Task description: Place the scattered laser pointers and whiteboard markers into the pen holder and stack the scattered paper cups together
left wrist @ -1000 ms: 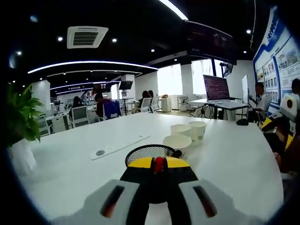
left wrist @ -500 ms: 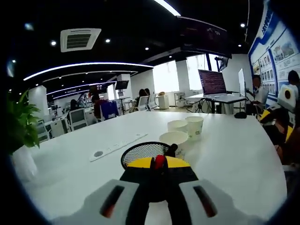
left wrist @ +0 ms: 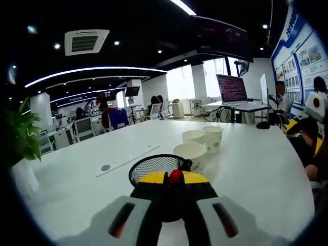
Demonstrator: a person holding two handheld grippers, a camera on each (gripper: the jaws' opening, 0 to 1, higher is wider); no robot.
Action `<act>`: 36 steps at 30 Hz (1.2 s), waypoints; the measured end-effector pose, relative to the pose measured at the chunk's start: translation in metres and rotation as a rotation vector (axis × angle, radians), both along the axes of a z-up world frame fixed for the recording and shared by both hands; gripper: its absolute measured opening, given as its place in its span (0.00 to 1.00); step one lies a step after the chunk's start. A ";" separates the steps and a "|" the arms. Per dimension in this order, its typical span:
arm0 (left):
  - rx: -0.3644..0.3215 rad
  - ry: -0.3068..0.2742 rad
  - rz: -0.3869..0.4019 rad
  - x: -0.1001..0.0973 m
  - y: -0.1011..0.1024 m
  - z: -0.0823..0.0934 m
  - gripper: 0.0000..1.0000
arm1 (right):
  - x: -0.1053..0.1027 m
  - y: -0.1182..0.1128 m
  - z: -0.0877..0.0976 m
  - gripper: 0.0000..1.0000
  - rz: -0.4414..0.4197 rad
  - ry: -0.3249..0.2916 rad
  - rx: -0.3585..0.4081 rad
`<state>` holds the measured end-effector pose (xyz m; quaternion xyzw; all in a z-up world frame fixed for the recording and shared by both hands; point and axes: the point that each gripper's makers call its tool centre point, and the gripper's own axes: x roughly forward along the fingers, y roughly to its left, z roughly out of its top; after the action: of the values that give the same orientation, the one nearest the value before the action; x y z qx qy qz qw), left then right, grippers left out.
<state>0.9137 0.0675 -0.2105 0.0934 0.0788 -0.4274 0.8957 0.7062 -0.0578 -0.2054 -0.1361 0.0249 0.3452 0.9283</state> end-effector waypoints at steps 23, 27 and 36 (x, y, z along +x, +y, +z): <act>0.017 -0.036 -0.008 -0.002 0.010 0.001 0.14 | 0.001 0.002 0.000 0.55 0.000 -0.002 -0.006; 0.009 -0.034 -0.019 -0.006 0.010 0.004 0.14 | 0.001 0.003 0.000 0.55 0.003 -0.002 -0.008; -0.108 0.012 -0.003 -0.014 0.023 0.017 0.17 | 0.001 0.004 0.001 0.55 0.005 -0.005 -0.009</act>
<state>0.8999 0.0909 -0.1937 0.0422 0.0608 -0.4329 0.8984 0.7069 -0.0534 -0.2040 -0.1413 0.0240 0.3471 0.9268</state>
